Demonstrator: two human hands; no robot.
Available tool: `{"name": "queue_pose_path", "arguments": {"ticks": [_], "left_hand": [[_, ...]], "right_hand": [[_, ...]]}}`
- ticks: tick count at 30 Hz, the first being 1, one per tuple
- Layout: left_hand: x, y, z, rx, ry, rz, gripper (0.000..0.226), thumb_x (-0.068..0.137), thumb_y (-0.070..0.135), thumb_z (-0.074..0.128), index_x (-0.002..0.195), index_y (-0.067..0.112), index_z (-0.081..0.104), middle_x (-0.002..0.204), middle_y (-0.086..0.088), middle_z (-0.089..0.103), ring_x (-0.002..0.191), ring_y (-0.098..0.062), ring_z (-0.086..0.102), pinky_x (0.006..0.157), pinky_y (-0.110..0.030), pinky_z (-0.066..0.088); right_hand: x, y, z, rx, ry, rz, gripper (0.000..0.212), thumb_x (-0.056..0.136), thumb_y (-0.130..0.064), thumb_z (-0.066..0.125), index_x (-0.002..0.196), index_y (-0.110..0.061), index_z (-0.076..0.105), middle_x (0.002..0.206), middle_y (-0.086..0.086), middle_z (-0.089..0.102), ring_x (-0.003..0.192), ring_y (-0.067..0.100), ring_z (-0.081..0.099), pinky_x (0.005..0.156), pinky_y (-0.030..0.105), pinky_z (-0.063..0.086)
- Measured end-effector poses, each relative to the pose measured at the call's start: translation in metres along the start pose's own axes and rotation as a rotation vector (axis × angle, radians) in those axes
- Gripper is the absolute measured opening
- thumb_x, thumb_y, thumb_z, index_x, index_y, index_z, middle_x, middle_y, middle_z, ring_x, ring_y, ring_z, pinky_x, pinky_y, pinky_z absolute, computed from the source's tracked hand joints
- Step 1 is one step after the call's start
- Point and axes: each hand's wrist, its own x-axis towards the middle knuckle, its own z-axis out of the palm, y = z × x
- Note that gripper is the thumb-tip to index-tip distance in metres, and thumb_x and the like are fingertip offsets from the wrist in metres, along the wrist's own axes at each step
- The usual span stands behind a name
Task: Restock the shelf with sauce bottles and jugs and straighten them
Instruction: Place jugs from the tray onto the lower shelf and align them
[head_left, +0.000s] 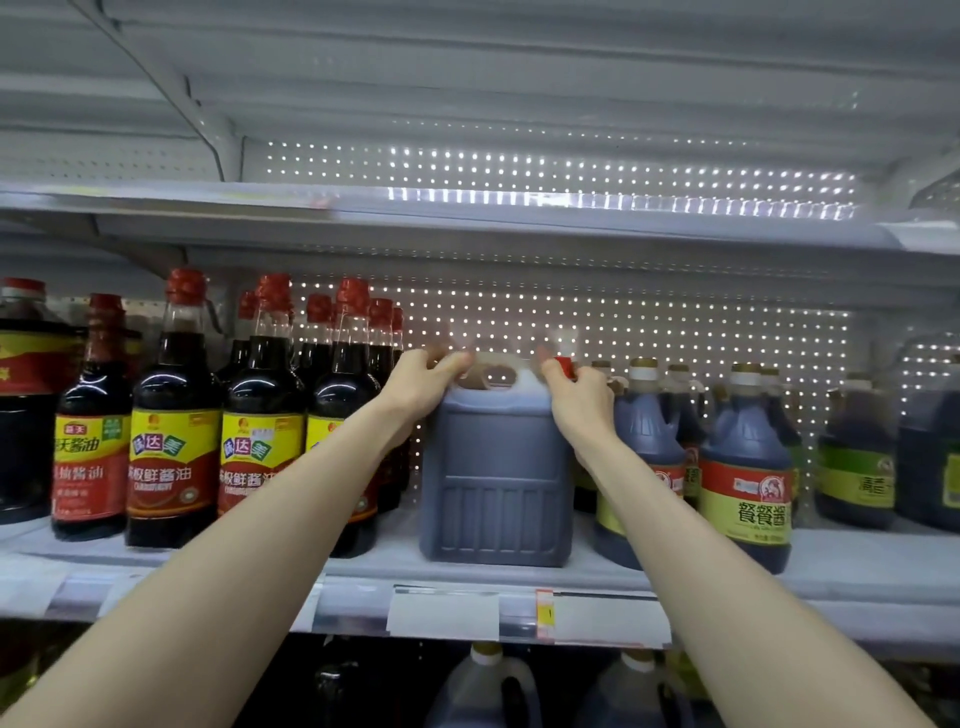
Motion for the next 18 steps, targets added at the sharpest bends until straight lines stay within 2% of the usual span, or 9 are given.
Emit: {"name": "queue_pose_path", "arguments": {"ticks": [1, 3, 5, 8, 9, 11, 12, 16, 18], "left_hand": [[-0.003, -0.003, 0.001, -0.042, 0.012, -0.009, 0.02, 0.095, 0.024, 0.056, 0.089, 0.01, 0.069, 0.093, -0.003, 0.068, 0.092, -0.018, 0.062, 0.091, -0.032, 0.047], [-0.012, -0.013, 0.003, -0.136, 0.027, -0.031, 0.021, 0.098, 0.031, 0.051, 0.105, 0.016, 0.065, 0.102, 0.004, 0.066, 0.101, -0.013, 0.06, 0.097, -0.031, 0.046], [-0.023, -0.025, 0.004, -0.179, 0.026, -0.05, 0.039, 0.098, 0.043, 0.046, 0.127, 0.018, 0.056, 0.116, 0.005, 0.062, 0.11, -0.011, 0.057, 0.099, -0.029, 0.044], [-0.038, -0.041, 0.006, -0.186, -0.021, -0.076, 0.064, 0.088, 0.069, 0.04, 0.132, 0.024, 0.05, 0.128, 0.006, 0.057, 0.117, -0.009, 0.053, 0.103, -0.032, 0.04], [-0.041, -0.047, 0.007, -0.205, -0.042, -0.101, 0.078, 0.078, 0.08, 0.041, 0.134, 0.026, 0.048, 0.131, 0.007, 0.055, 0.119, -0.009, 0.052, 0.107, -0.035, 0.039], [-0.046, -0.059, 0.011, -0.266, -0.092, -0.175, 0.1, 0.061, 0.093, 0.043, 0.139, 0.032, 0.044, 0.137, 0.01, 0.053, 0.123, -0.008, 0.052, 0.11, -0.04, 0.038], [-0.05, -0.062, 0.012, -0.296, -0.12, -0.215, 0.1, 0.06, 0.094, 0.043, 0.139, 0.032, 0.044, 0.137, 0.01, 0.053, 0.122, -0.008, 0.052, 0.109, -0.039, 0.038], [-0.062, -0.058, 0.018, -0.358, -0.146, -0.301, 0.055, 0.091, 0.068, 0.029, 0.125, 0.033, 0.053, 0.115, 0.013, 0.061, 0.104, -0.003, 0.058, 0.089, -0.027, 0.045], [-0.066, -0.053, 0.016, -0.324, -0.157, -0.298, 0.063, 0.086, 0.074, 0.03, 0.128, 0.031, 0.052, 0.117, 0.014, 0.06, 0.104, -0.003, 0.057, 0.086, -0.026, 0.045]], "right_hand": [[0.001, 0.0, 0.0, 0.003, -0.012, 0.009, 0.03, 0.096, -0.033, 0.049, 0.09, -0.004, 0.058, 0.09, 0.007, 0.054, 0.086, 0.024, 0.048, 0.072, 0.03, 0.033], [-0.001, 0.001, 0.0, 0.012, -0.052, 0.019, 0.032, 0.099, -0.034, 0.045, 0.102, -0.005, 0.059, 0.096, 0.006, 0.054, 0.093, 0.024, 0.05, 0.077, 0.032, 0.036], [-0.009, 0.005, 0.0, 0.019, -0.098, 0.022, 0.043, 0.101, -0.04, 0.04, 0.121, -0.005, 0.054, 0.109, 0.004, 0.053, 0.105, 0.023, 0.051, 0.088, 0.034, 0.039], [-0.03, 0.014, -0.002, 0.029, -0.157, -0.011, 0.046, 0.102, -0.044, 0.034, 0.133, -0.011, 0.041, 0.129, 0.007, 0.051, 0.119, 0.021, 0.047, 0.094, 0.033, 0.036], [-0.038, 0.017, -0.004, 0.03, -0.177, -0.015, 0.051, 0.102, -0.044, 0.033, 0.142, -0.013, 0.032, 0.142, 0.007, 0.044, 0.127, 0.021, 0.042, 0.101, 0.033, 0.034], [-0.057, 0.021, -0.007, 0.029, -0.231, 0.008, 0.065, 0.101, -0.046, 0.034, 0.155, -0.02, 0.006, 0.161, 0.0, 0.015, 0.145, 0.018, 0.021, 0.114, 0.032, 0.019], [-0.068, 0.024, -0.008, 0.015, -0.259, 0.019, 0.07, 0.101, -0.047, 0.034, 0.155, -0.022, -0.002, 0.162, -0.003, 0.003, 0.148, 0.017, 0.011, 0.116, 0.032, 0.013], [-0.098, 0.029, -0.003, -0.089, -0.345, 0.068, 0.076, 0.098, -0.055, 0.033, 0.152, -0.03, -0.014, 0.16, -0.005, -0.02, 0.149, 0.019, -0.009, 0.119, 0.04, 0.002], [-0.1, 0.026, 0.001, -0.079, -0.344, 0.098, 0.08, 0.096, -0.059, 0.035, 0.151, -0.031, -0.017, 0.158, -0.004, -0.025, 0.148, 0.021, -0.013, 0.12, 0.043, 0.0]]}}
